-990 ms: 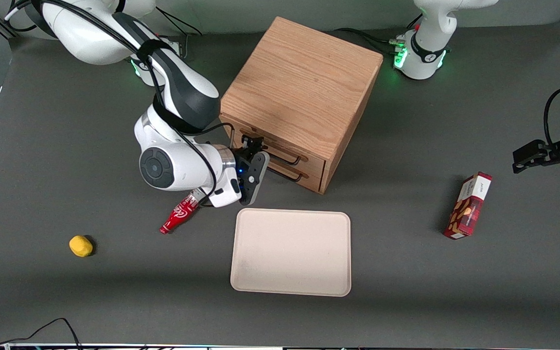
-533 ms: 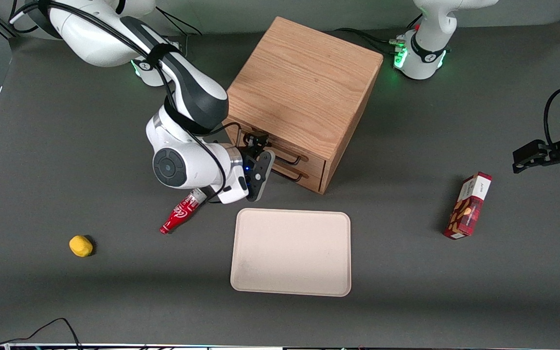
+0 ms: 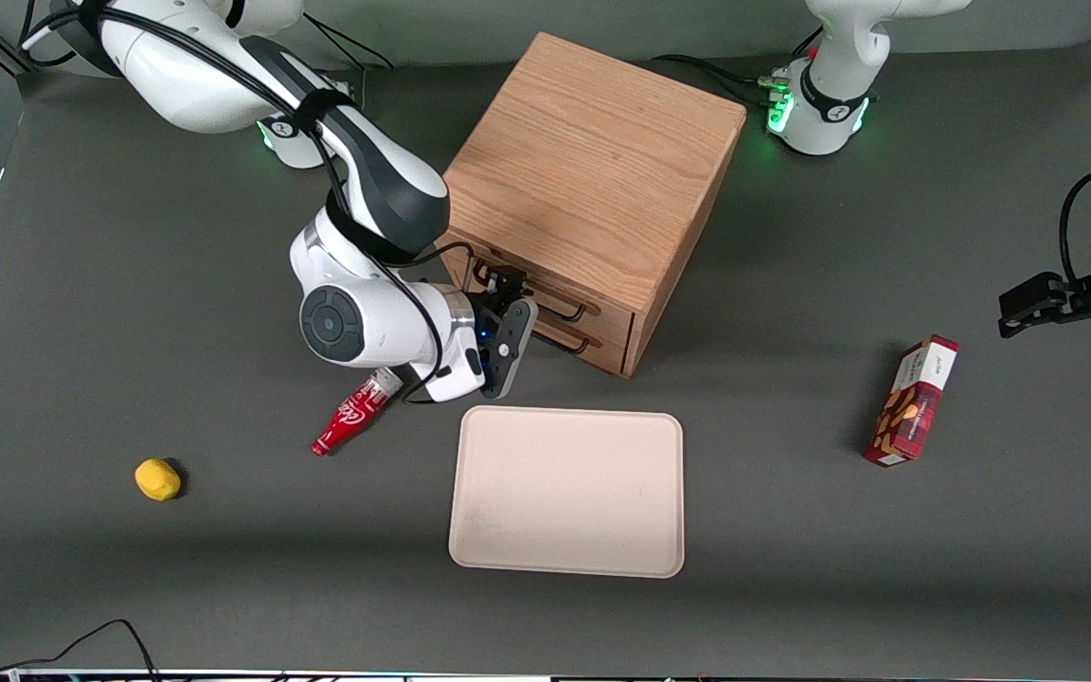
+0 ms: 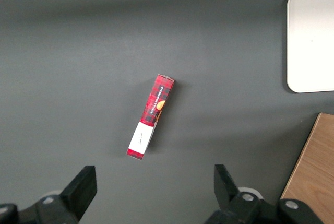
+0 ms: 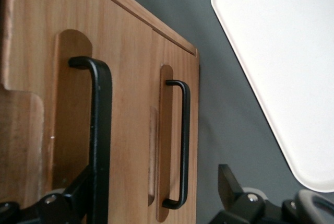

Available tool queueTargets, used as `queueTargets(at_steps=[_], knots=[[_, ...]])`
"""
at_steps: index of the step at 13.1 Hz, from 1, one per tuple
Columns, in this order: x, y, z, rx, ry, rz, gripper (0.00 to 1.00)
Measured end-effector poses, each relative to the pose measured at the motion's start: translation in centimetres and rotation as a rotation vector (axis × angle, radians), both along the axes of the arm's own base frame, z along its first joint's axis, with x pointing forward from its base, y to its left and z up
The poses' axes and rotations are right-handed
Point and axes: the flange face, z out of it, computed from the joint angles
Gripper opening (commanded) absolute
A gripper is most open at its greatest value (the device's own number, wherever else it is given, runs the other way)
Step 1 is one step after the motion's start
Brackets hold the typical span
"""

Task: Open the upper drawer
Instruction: 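Pull the handle outward with the right gripper, sliding the drawer open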

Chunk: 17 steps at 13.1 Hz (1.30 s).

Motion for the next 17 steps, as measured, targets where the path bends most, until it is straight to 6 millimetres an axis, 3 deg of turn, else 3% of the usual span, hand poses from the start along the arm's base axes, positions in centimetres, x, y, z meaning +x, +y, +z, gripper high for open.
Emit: queueTargets(at_steps=[4, 12, 17], knots=[[1.6, -1.5, 0.1, -0.034, -0.058, -0.012, 1.0], [8.3, -8.5, 1.1, -0.08, -0.153, -0.142, 1.0], [10.9, -10.2, 1.4, -0.068, -0.203, -0.193, 1.0]])
